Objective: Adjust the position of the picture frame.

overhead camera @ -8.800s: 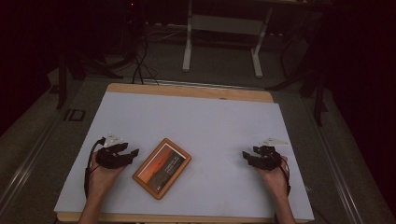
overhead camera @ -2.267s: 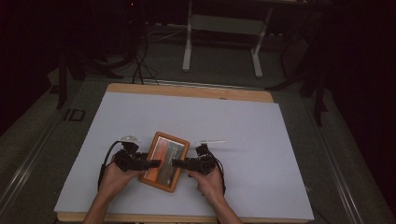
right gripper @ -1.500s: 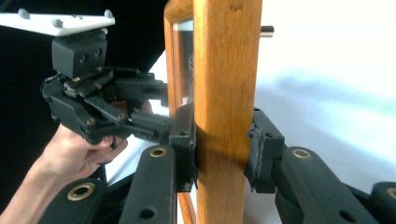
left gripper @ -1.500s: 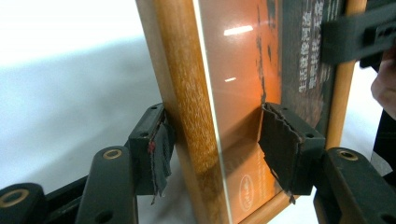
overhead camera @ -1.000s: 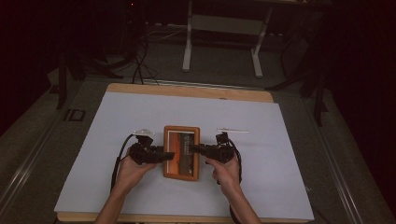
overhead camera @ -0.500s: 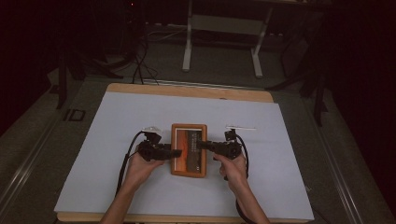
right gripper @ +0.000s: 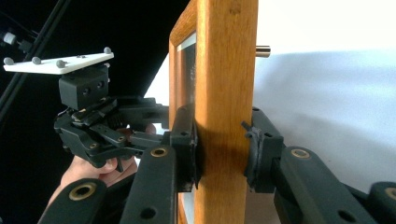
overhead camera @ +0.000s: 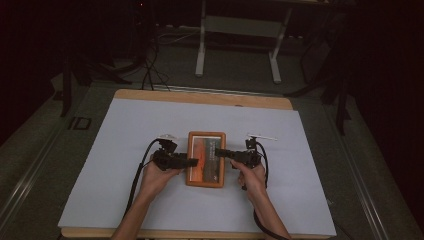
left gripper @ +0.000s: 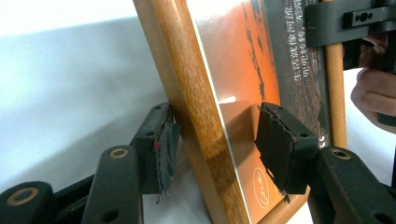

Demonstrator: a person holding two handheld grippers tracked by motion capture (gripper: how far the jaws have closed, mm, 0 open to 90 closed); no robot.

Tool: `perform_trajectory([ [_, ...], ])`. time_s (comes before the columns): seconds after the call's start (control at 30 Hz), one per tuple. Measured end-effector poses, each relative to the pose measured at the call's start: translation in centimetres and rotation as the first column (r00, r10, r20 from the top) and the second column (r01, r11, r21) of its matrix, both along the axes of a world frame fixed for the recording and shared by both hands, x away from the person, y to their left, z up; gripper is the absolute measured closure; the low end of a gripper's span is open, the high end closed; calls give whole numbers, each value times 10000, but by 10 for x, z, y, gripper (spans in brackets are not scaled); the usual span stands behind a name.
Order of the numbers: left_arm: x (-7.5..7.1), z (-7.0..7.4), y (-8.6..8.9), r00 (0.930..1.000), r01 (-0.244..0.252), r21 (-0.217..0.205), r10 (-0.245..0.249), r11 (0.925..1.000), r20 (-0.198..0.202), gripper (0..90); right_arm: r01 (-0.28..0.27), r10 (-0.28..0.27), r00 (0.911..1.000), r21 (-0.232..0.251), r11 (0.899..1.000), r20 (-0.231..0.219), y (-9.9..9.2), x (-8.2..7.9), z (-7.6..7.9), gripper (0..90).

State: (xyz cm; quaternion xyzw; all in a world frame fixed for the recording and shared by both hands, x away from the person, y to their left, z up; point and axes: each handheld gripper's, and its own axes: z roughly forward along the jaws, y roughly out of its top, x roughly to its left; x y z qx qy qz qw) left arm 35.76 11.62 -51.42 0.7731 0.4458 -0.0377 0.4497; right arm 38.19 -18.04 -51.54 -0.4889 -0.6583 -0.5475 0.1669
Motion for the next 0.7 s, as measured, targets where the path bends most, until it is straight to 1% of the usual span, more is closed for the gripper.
perform_trajectory([
  [0.03, 0, -1, 0, 10000, -15, 14, 15, 10000, -26, 474, 11, -11, 9999, 42, 10000, -102, 0, 1, -1, 683],
  [0.17, 2, -2, -1, 9999, -121, 77, 122, 9999, -97, 473, 87, -87, 9997, 14, 10000, -221, 0, 5, -5, 669],
  [0.23, 3, -4, -1, 9998, -132, 98, 134, 9999, -152, 473, 169, -172, 9992, -74, 9998, -350, 1, 8, -9, 654],
  [0.33, 3, -5, -2, 9997, -181, 89, 182, 9998, -176, 473, 223, -229, 9989, -157, 9996, -405, 1, 9, -11, 642],
  [0.43, 4, -6, -4, 9994, -236, 160, 240, 9996, -239, 474, 312, -332, 9980, -380, 9988, -533, 2, 12, -14, 616],
  [0.57, 5, -8, -4, 9991, -307, 253, 314, 9992, -289, 475, 336, -377, 9980, -806, 9962, -501, 4, 13, -16, 589],
  [0.7, 6, -9, -5, 9989, -316, 275, 325, 9991, -333, 475, 334, -387, 9976, -907, 9953, -568, 4, 14, -18, 575],
])
